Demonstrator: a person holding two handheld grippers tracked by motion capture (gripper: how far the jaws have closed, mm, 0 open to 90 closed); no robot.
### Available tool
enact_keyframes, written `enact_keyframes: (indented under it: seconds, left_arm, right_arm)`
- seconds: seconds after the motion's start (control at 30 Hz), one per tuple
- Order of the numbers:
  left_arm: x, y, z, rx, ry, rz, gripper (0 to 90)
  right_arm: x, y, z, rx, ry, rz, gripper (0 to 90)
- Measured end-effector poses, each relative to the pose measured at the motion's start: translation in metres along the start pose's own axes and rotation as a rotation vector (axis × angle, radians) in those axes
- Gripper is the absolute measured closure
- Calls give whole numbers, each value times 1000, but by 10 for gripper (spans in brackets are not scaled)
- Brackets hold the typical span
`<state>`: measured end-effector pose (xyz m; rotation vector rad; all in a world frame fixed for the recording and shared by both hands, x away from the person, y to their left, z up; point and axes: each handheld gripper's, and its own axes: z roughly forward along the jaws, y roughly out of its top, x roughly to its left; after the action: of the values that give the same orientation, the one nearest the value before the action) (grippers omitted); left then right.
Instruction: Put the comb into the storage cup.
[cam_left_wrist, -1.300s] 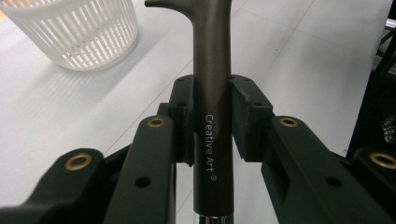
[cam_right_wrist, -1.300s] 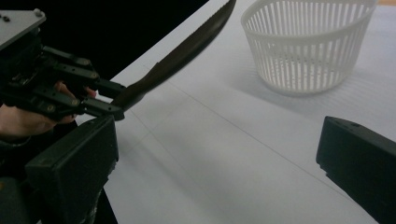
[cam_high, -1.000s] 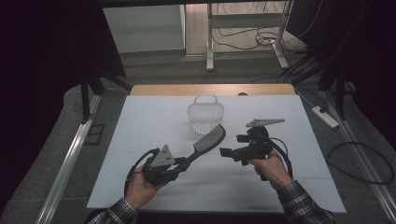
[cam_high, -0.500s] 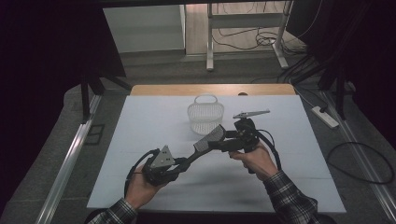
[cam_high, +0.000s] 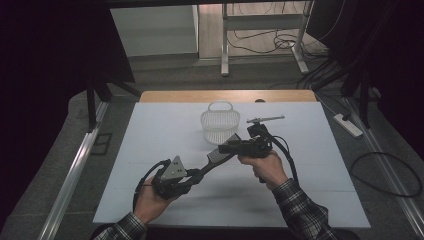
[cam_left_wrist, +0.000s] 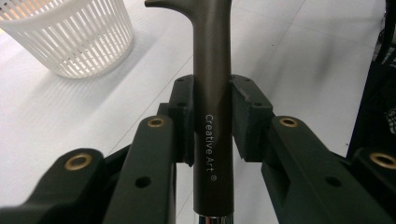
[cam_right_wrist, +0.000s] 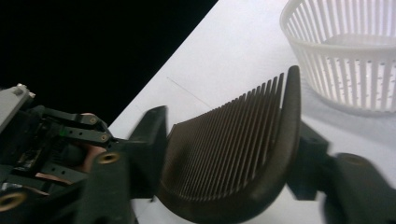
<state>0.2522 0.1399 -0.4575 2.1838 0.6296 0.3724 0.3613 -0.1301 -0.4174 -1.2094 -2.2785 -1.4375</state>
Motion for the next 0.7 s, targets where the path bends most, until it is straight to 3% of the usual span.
enact_keyframes:
  seconds: [0.07,0.27,0.7]
  left_arm:
    - [0,0,0,4,-3,2,716]
    - [1,0,1,4,-11,-4,716]
    - [1,-2,9,45,-25,3,714]
  right_arm:
    - [0,0,0,1,14,11,545]
    - [-3,-1,-2,-16,31,41,706]
    - [-7,-2,-1,-11,138,150,834]
